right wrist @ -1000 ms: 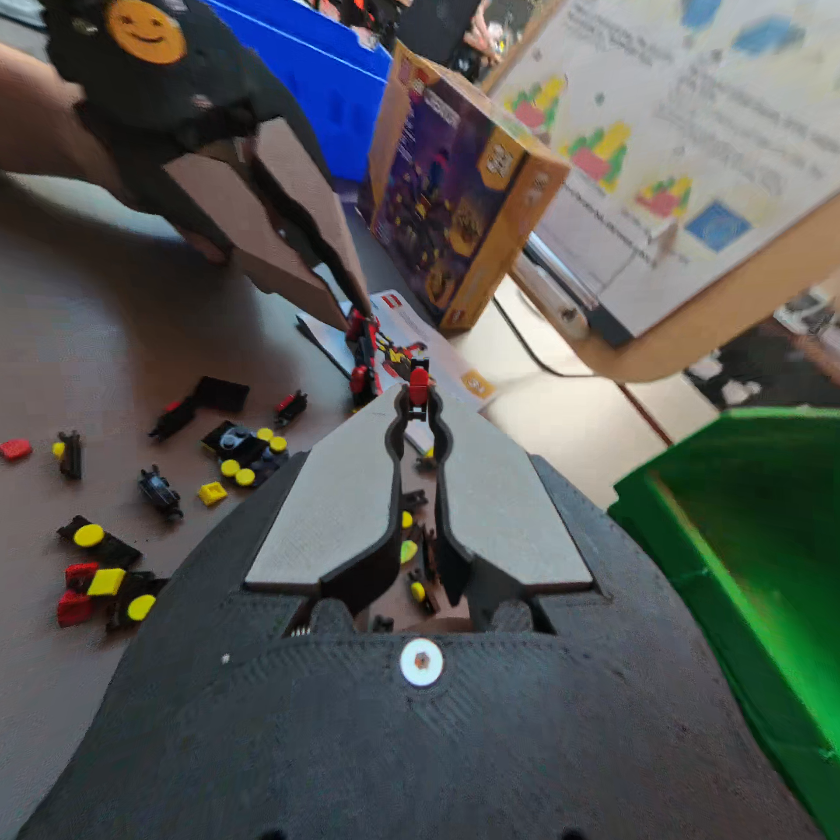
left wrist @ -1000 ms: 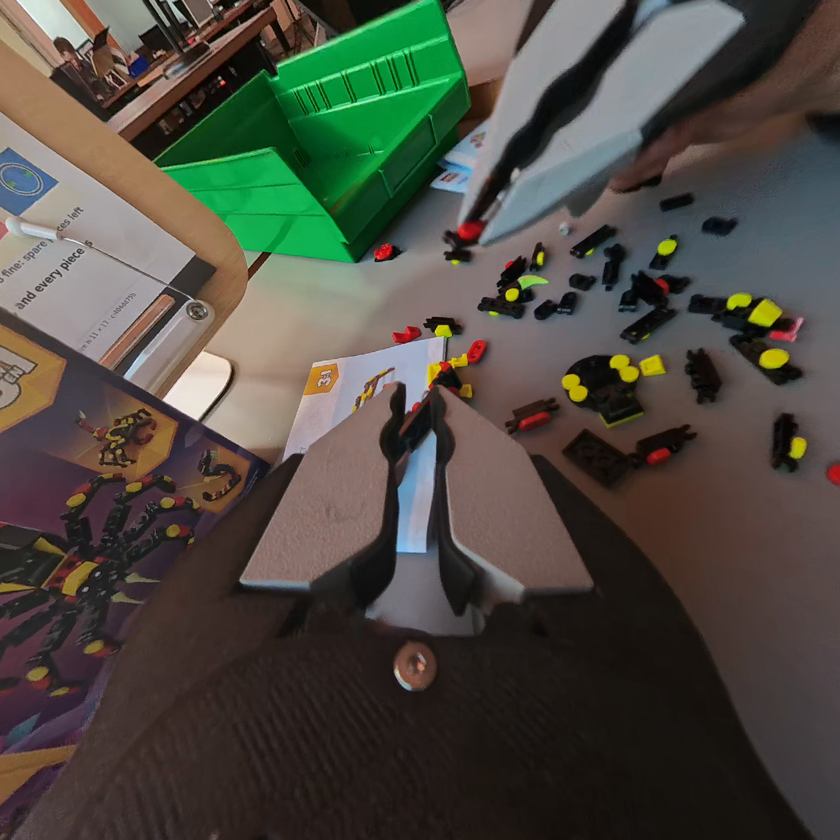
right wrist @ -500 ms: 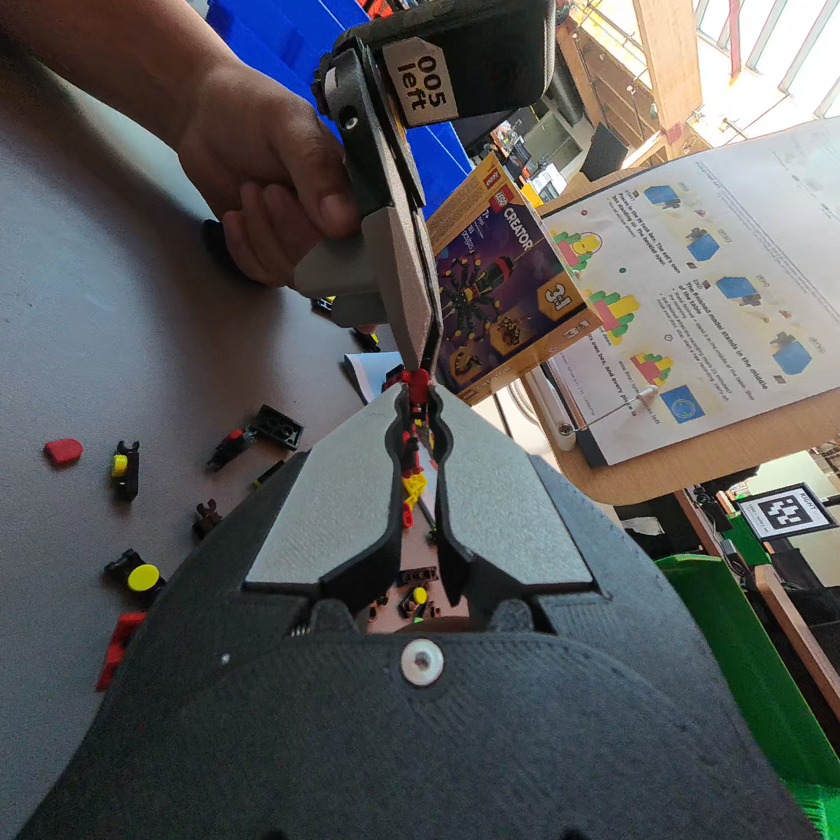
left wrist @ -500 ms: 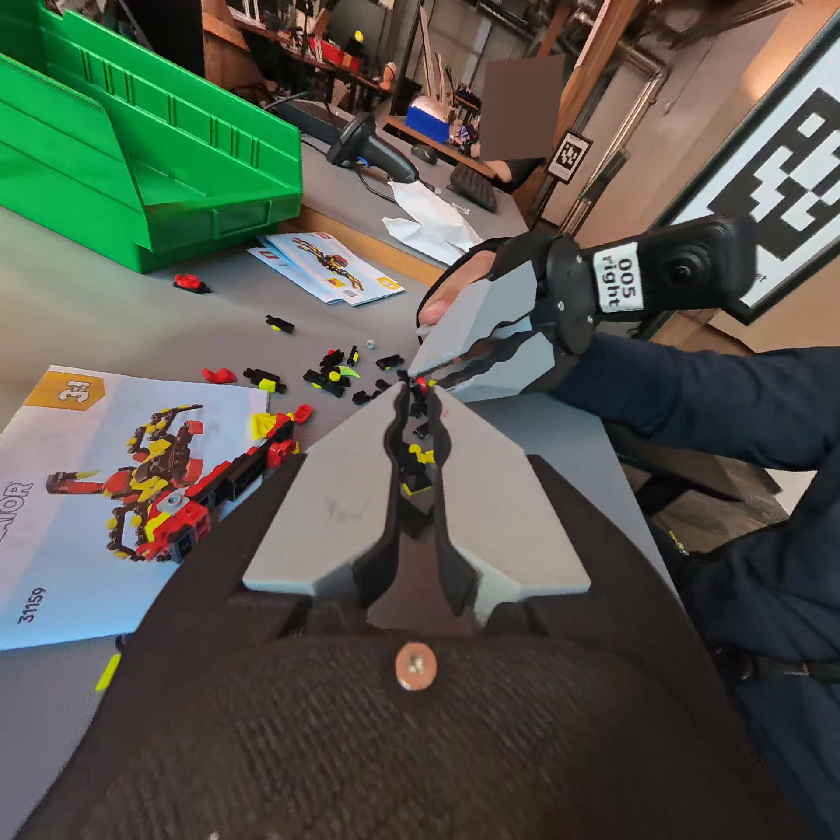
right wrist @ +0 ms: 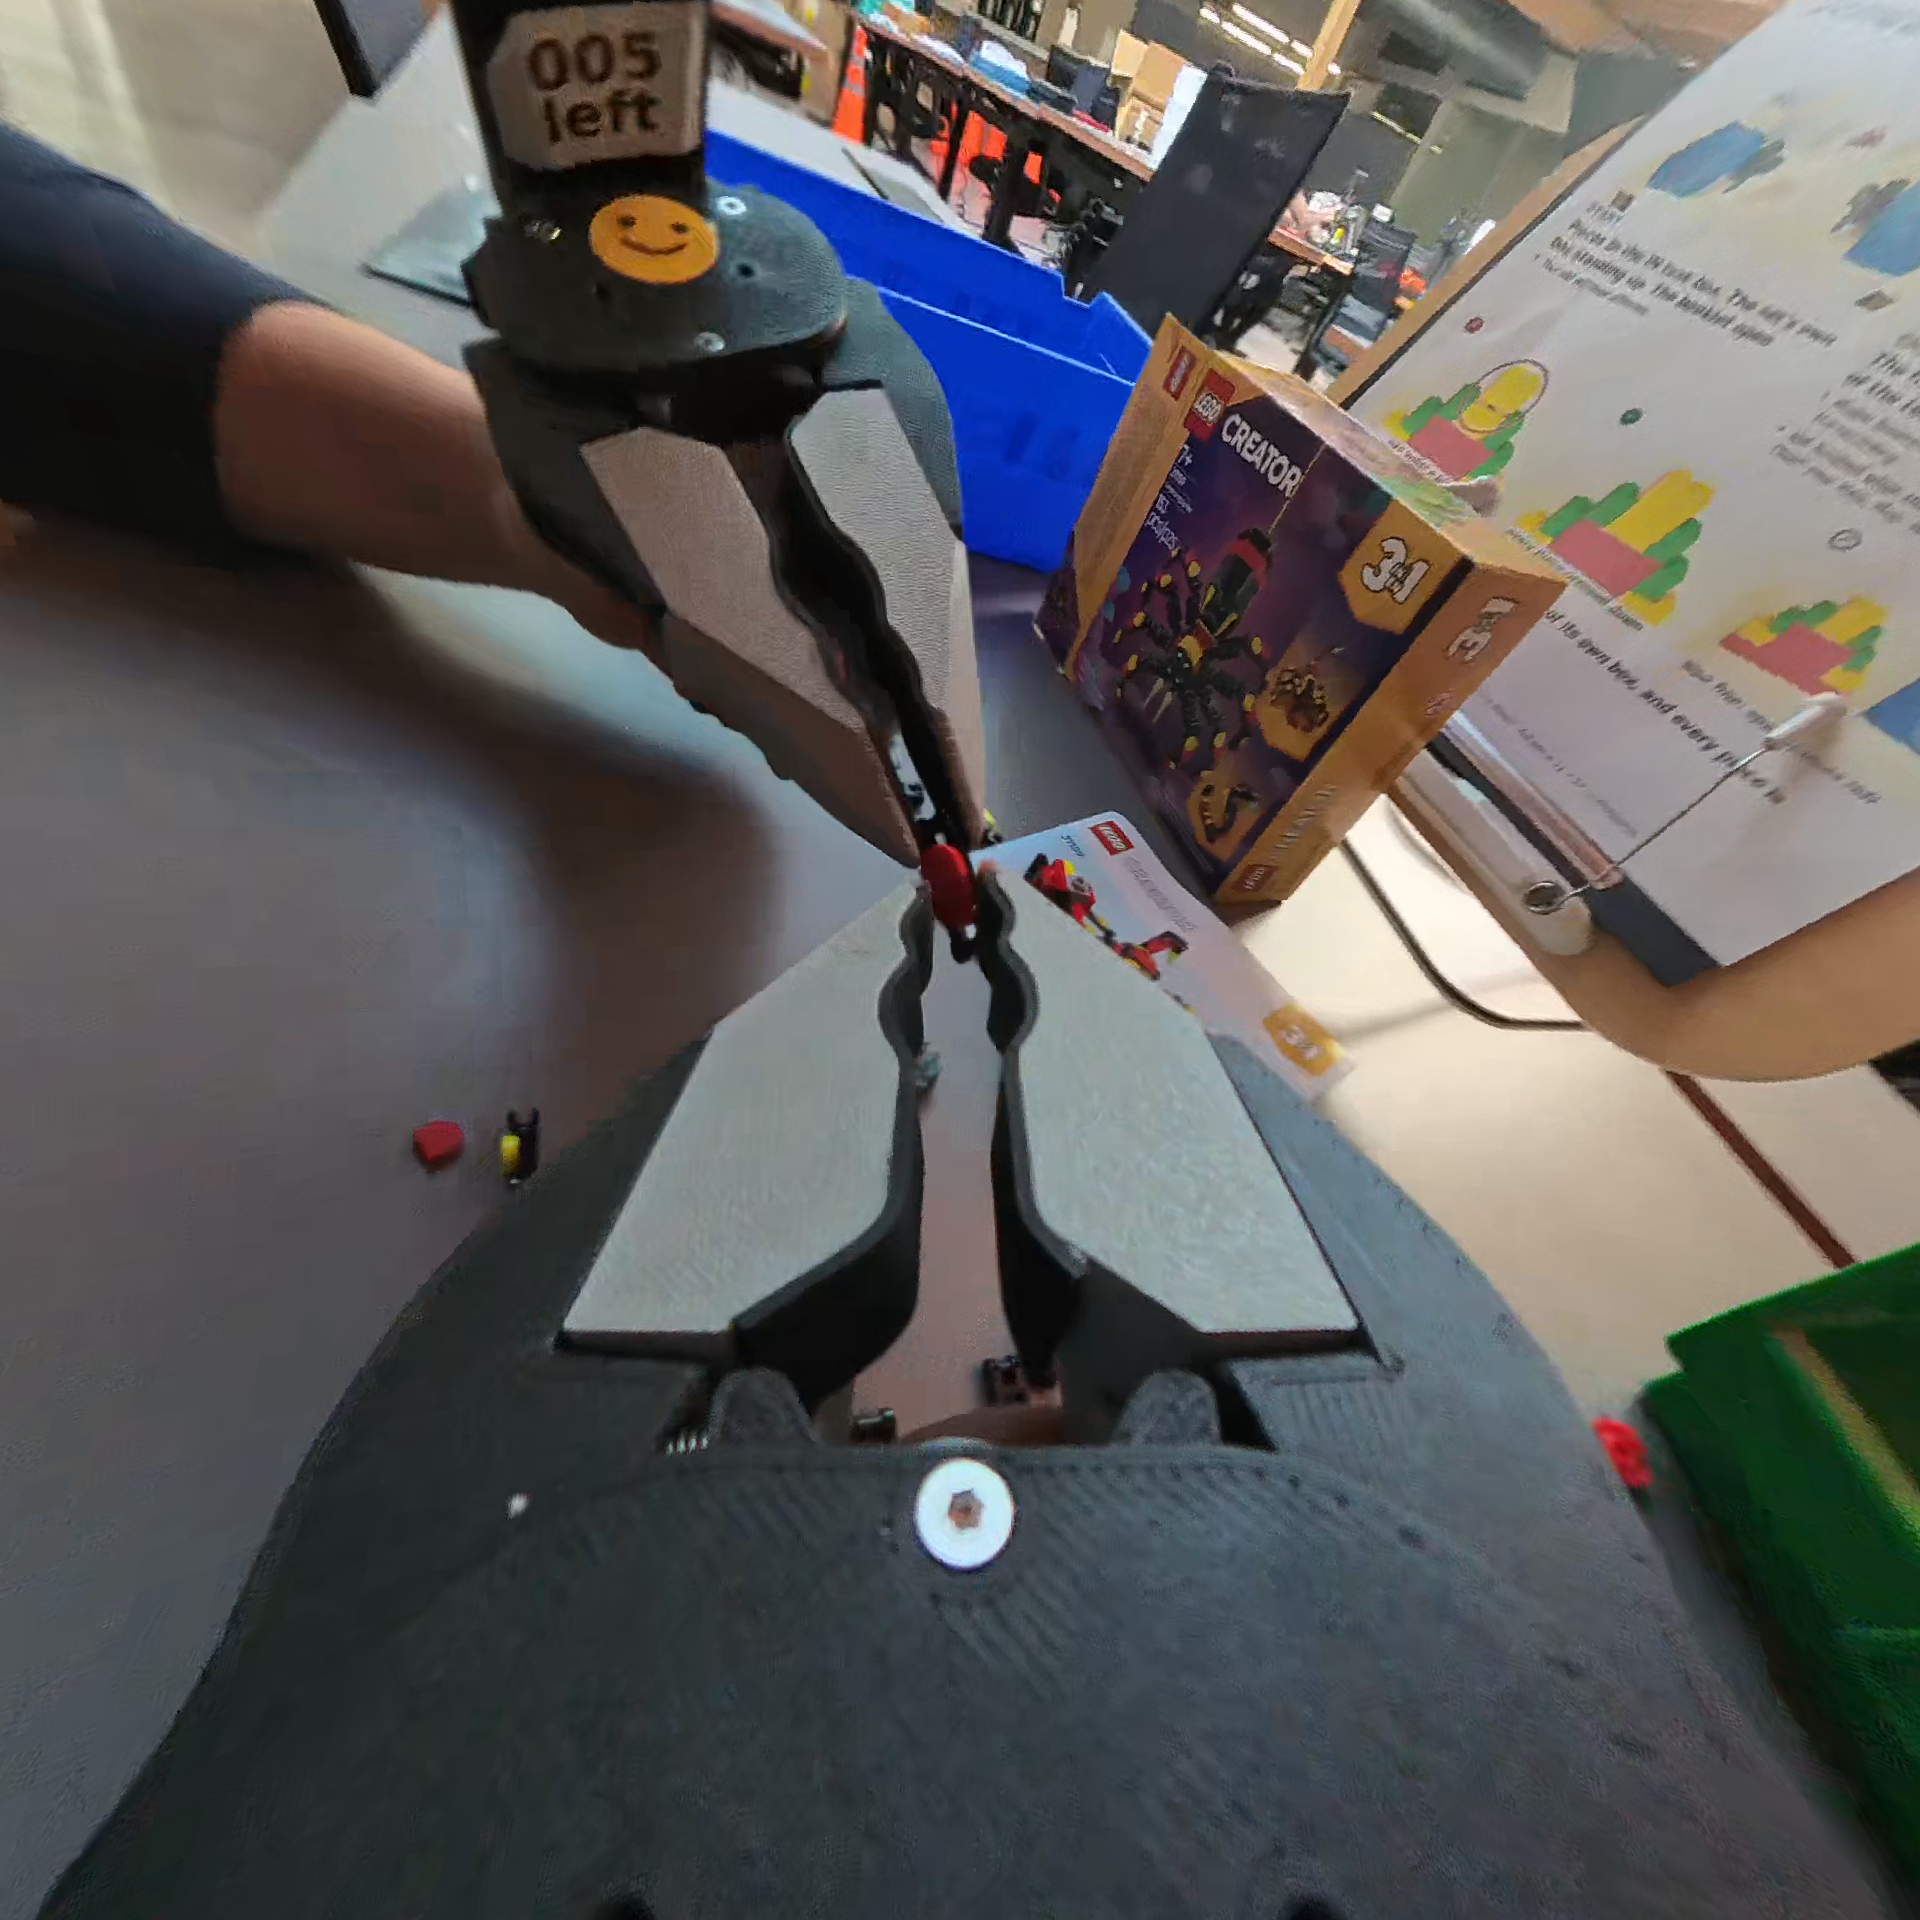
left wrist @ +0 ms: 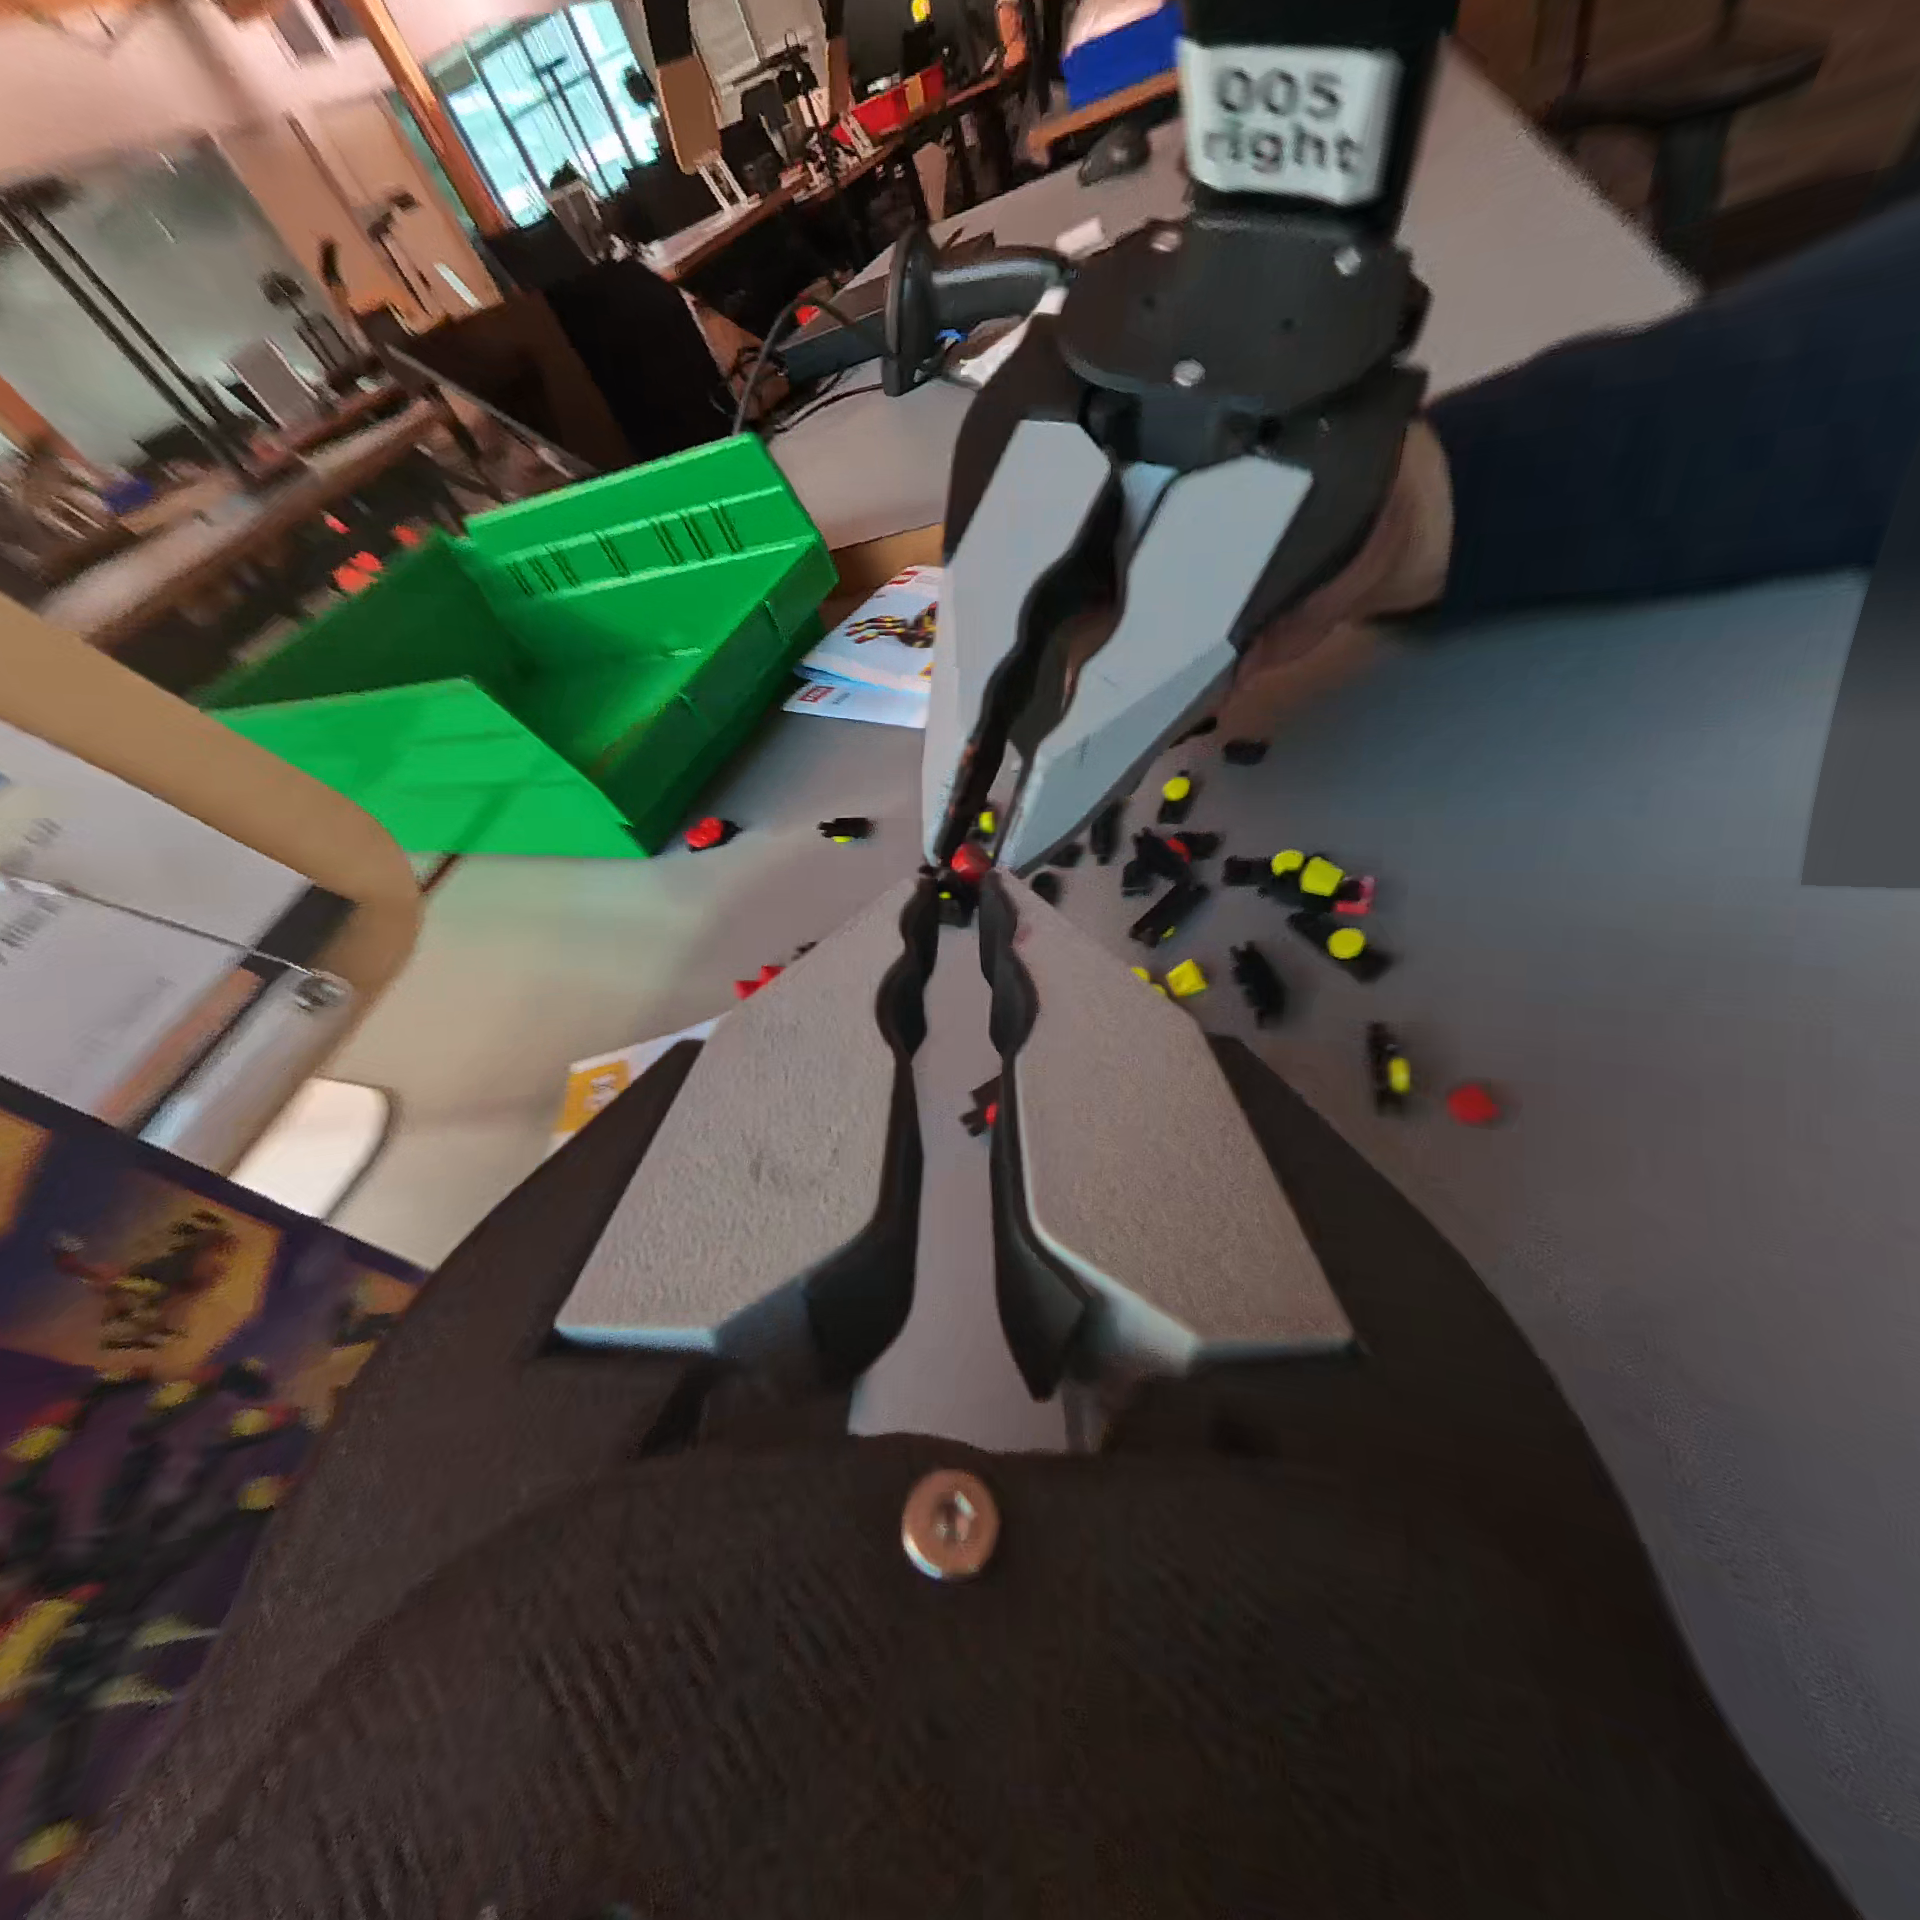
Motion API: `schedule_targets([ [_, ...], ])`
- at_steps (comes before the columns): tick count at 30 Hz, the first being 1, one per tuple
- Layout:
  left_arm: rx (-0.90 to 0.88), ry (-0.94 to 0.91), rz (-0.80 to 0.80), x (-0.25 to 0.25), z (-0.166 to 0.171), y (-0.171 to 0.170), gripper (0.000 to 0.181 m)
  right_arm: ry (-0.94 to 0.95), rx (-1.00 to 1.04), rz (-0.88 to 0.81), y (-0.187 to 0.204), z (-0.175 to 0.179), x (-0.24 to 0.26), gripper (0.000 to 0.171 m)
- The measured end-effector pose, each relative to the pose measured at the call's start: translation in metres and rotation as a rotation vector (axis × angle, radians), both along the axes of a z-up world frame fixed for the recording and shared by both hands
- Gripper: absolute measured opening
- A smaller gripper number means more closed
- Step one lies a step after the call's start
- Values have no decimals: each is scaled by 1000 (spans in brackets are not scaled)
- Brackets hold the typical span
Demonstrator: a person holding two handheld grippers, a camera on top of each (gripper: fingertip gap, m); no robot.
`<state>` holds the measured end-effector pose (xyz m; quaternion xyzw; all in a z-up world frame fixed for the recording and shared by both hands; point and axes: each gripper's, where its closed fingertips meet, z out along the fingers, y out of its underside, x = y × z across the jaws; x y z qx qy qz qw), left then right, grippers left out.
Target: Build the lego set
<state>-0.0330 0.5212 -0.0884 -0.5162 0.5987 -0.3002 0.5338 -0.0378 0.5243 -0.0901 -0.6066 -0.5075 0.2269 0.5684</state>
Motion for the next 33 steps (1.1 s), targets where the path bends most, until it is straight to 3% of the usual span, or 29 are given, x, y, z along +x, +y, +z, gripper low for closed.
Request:
schedule_targets([
  [5,240,9,86,0,10,4,6,148,-111,27,0,13,2,4],
  [7,353,56,206,-9,8,24,2,266,-166,67,-3,27,8,0],
  [11,142,-137,130,-16,32,18,2,426,-160,-48,21,47,40,0],
  [15,272,-136,73,-12,30,3,2,426,-256,-90,29,35,42,0],
  [21,400,-140,41,0,24,-11,2,319,-439,96,0,9,1,15],
  [28,444,-186,-8,0,28,-16,2,468,-638,285,-19,25,-1,11],
  [33,448,-201,-34,-2,31,-20,2,506,-692,331,-24,30,-1,8],
])
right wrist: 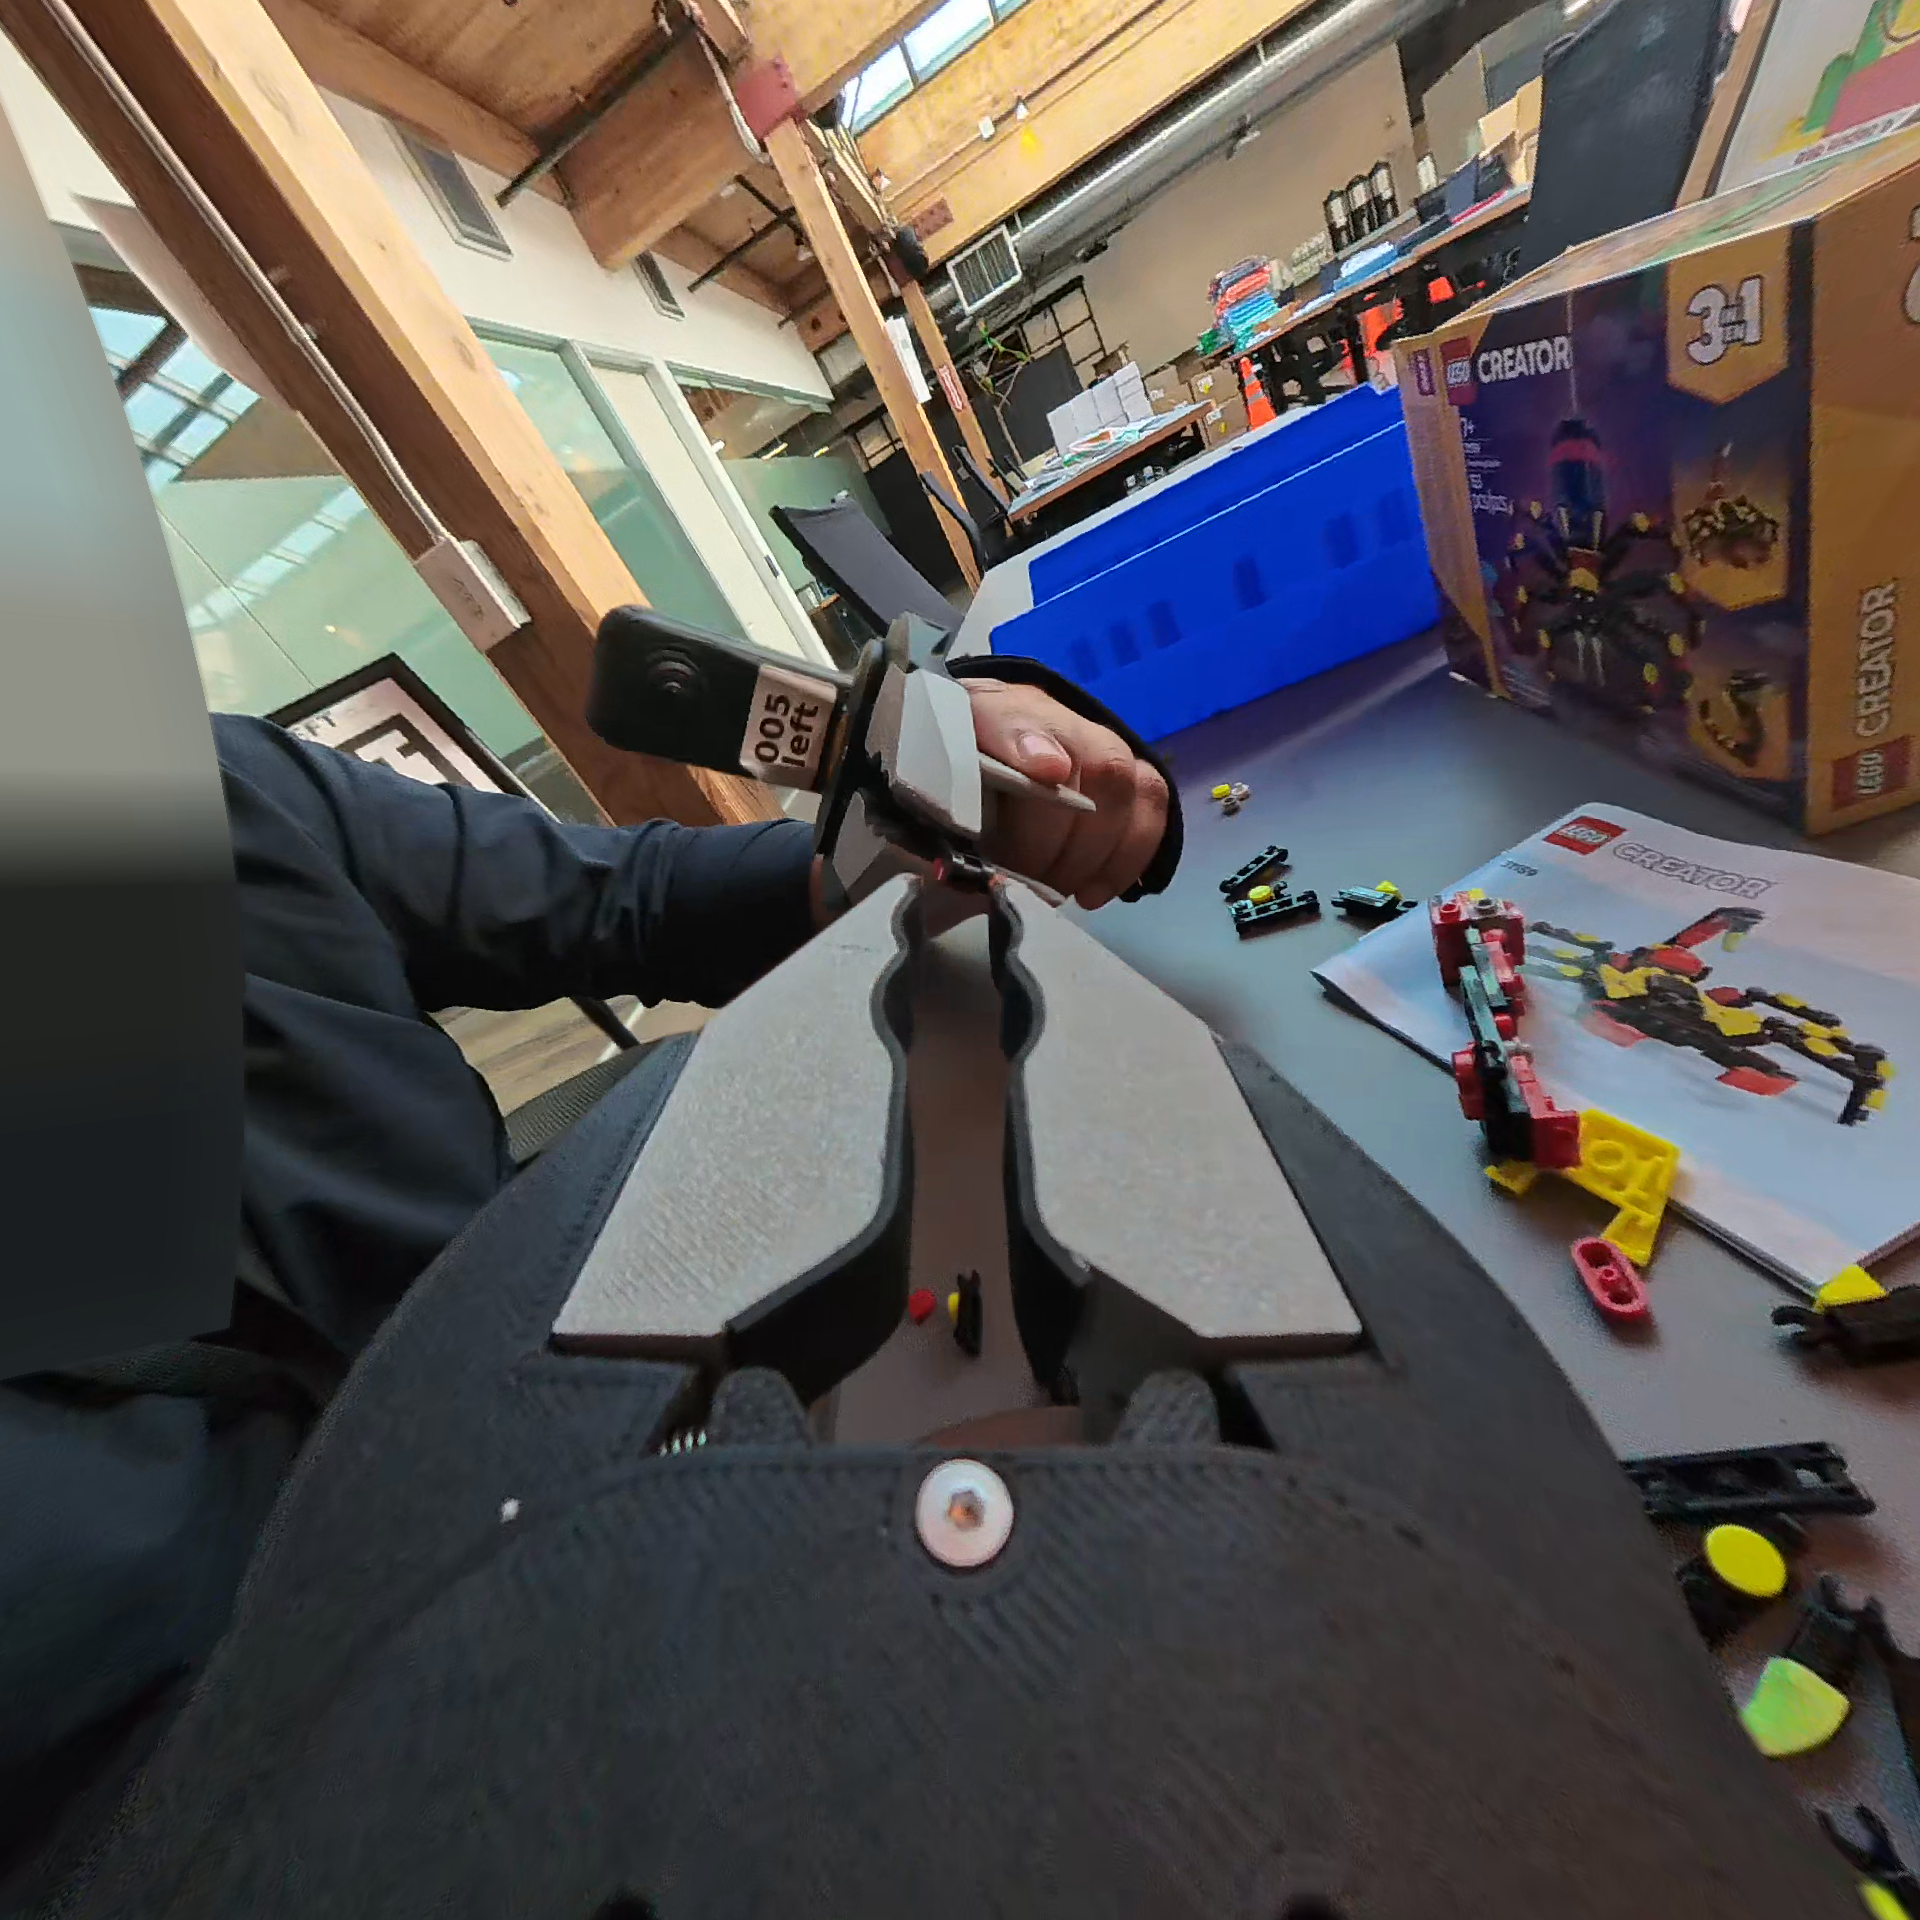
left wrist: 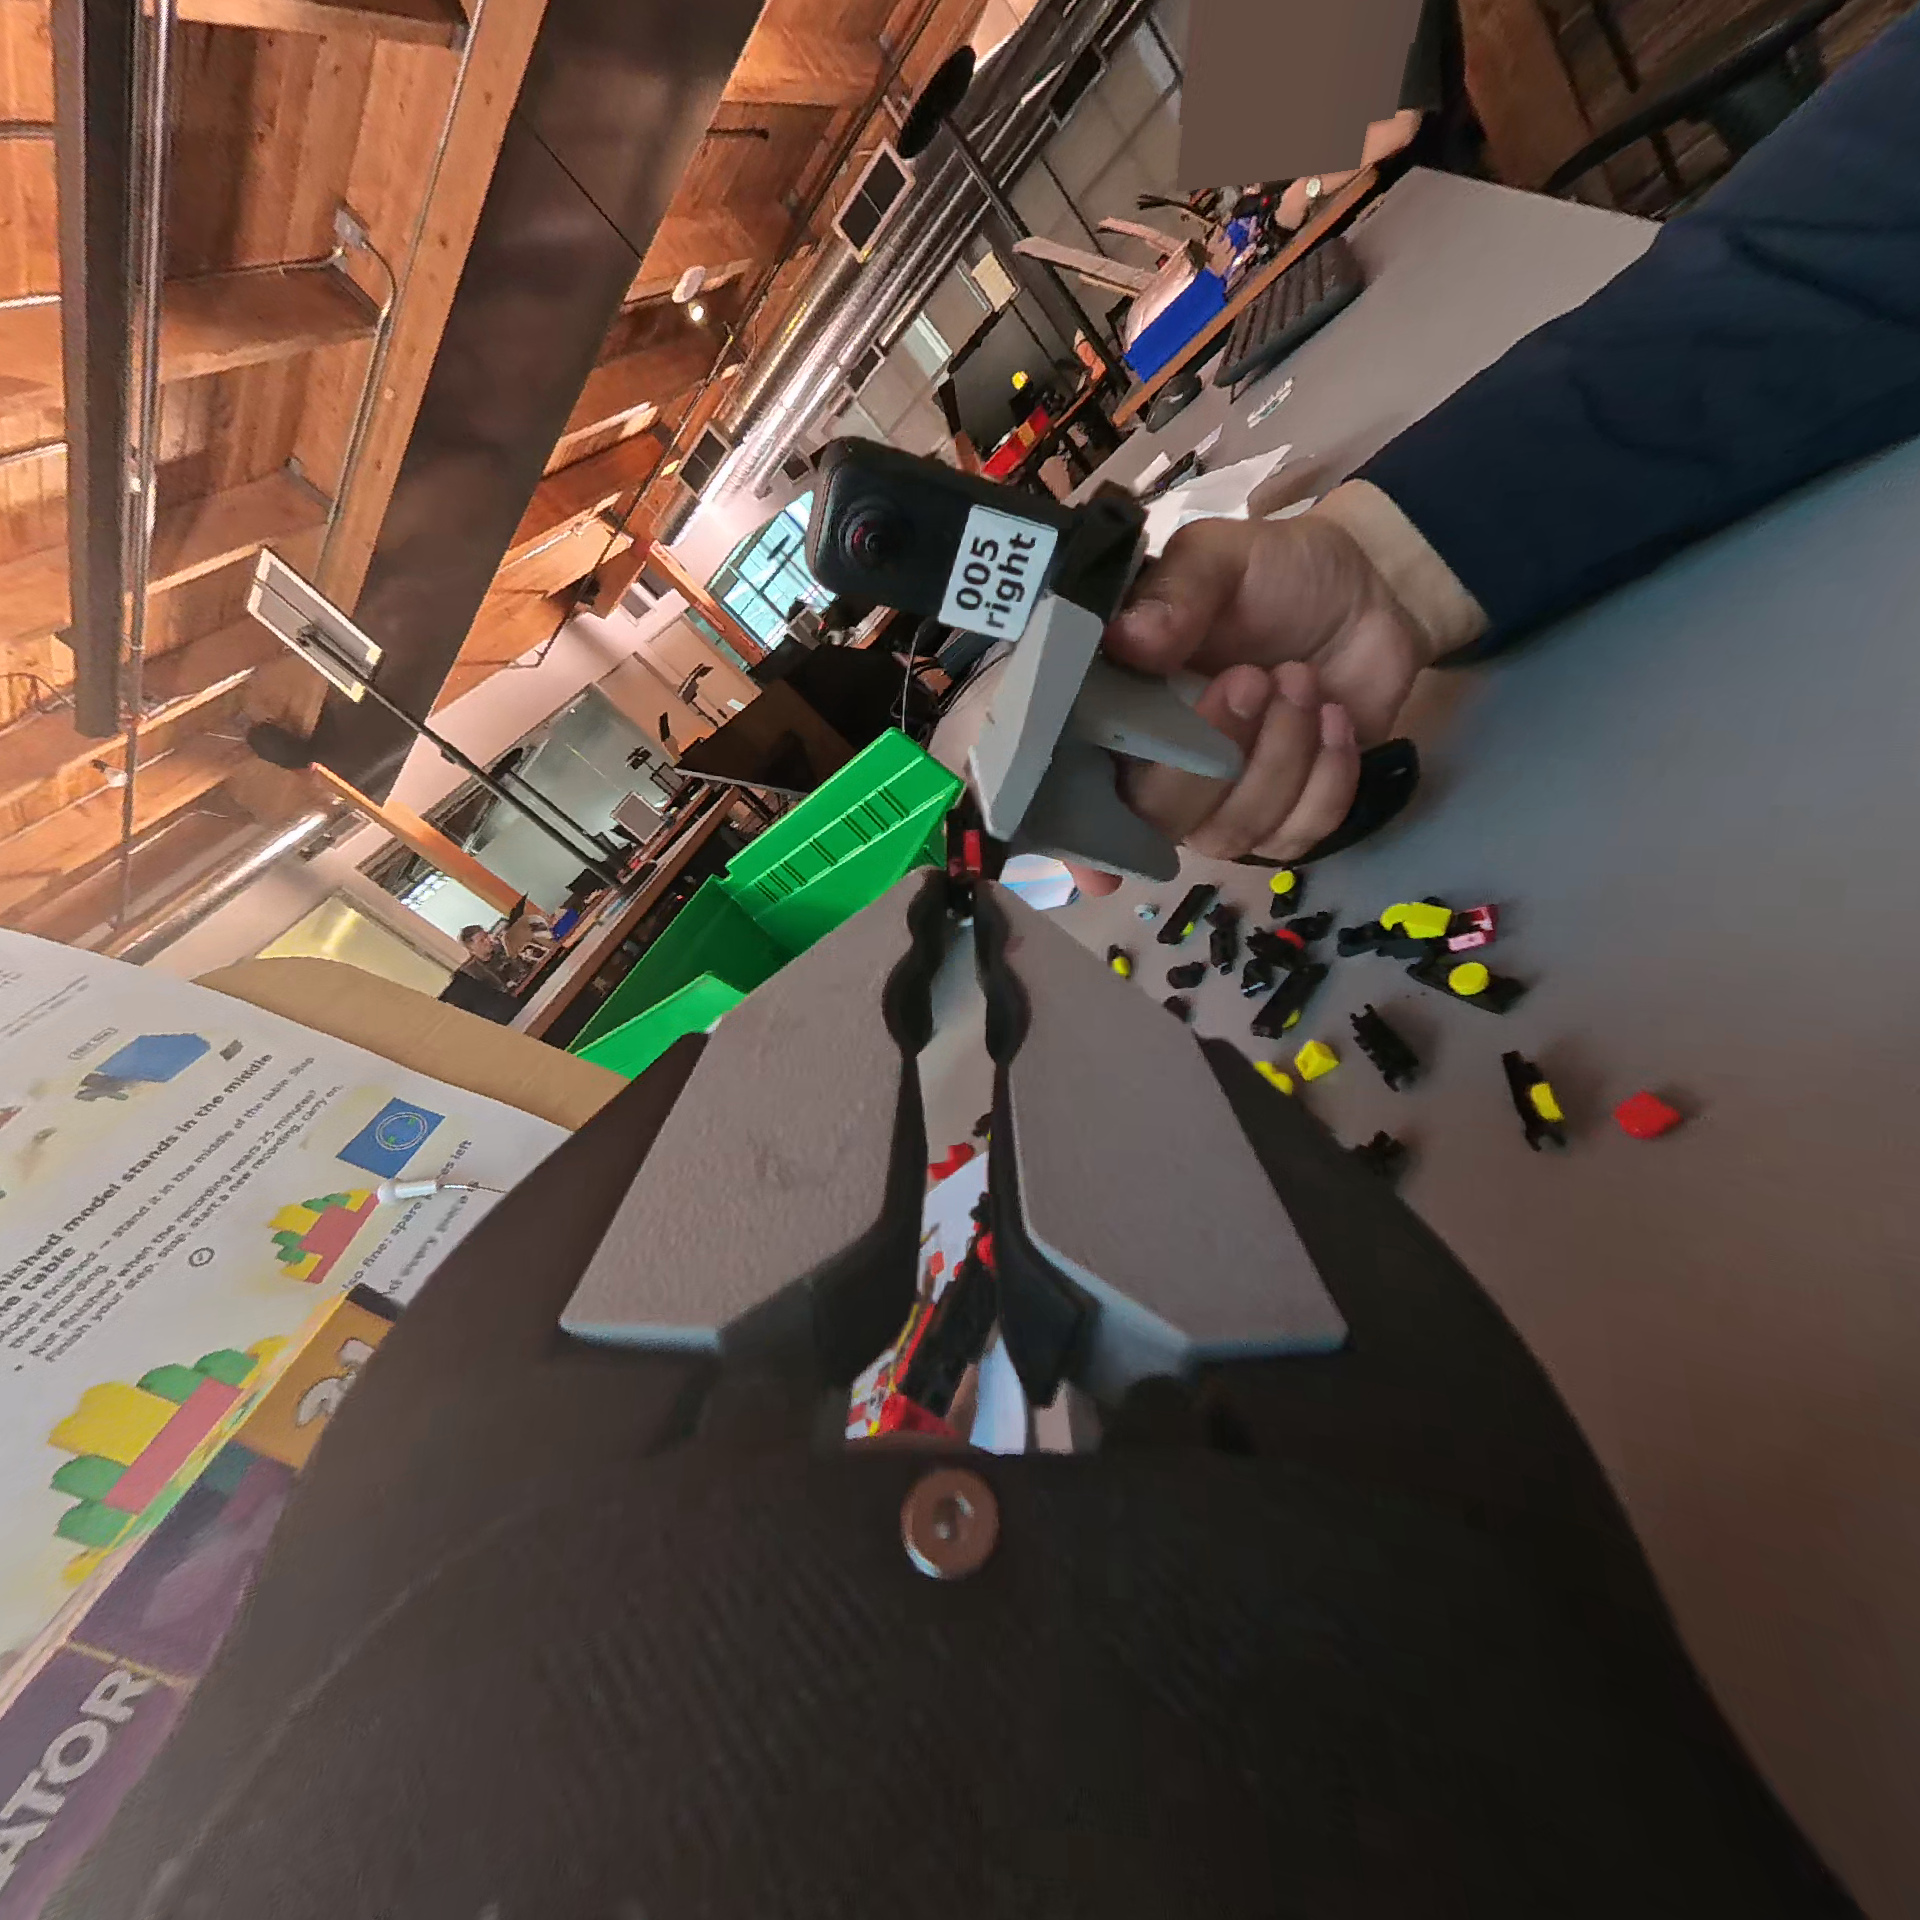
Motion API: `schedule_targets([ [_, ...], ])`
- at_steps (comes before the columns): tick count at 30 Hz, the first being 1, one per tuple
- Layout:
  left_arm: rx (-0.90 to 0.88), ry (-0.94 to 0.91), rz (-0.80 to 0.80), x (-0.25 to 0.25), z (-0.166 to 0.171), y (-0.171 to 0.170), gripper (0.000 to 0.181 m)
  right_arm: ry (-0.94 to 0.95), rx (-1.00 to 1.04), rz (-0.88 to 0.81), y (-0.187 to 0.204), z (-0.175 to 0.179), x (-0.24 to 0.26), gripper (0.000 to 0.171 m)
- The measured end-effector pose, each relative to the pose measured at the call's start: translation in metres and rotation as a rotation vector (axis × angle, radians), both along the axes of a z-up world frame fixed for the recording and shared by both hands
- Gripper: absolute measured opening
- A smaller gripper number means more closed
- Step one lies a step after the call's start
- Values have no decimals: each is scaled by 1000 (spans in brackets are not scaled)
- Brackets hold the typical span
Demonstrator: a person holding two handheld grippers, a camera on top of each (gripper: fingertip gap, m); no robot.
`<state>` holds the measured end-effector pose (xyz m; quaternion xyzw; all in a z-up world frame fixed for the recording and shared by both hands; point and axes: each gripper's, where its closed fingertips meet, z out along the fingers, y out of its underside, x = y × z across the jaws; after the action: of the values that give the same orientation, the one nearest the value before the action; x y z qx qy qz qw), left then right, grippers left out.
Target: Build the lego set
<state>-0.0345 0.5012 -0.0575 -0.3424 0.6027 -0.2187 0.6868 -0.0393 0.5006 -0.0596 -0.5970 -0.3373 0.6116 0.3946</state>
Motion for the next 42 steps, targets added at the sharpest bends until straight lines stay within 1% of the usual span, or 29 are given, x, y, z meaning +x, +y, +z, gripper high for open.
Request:
schedule_targets([
  [5,138,39,152,1,0,10,2,55,-119,-46,13,1,1,7],
  [7,159,39,190,1,1,12,2,78,-140,-56,16,2,1,6],
  [10,169,60,205,1,-1,16,2,80,-173,-81,20,0,0,7],
  [16,199,103,229,0,-6,20,2,124,-261,-70,22,-3,-1,5],
  [21,87,141,115,-1,-9,8,3,8,-94,-49,10,-5,-3,4],
  [27,47,267,32,-6,-26,-2,4,-209,59,-25,-2,-21,-6,4],
  [31,85,360,50,-9,-41,0,3,-362,109,-26,-5,-40,-7,5],
  [33,68,316,43,-10,-32,0,2,-421,125,1,-10,-51,-9,5],
  [36,44,297,51,-13,-29,4,2,-439,141,-2,-10,-56,-16,5],
  [39,27,326,46,-9,-40,4,2,-364,101,-29,-4,-46,-10,5],
  [42,33,345,71,-7,-47,9,2,-389,134,-98,7,-48,-2,5],
])
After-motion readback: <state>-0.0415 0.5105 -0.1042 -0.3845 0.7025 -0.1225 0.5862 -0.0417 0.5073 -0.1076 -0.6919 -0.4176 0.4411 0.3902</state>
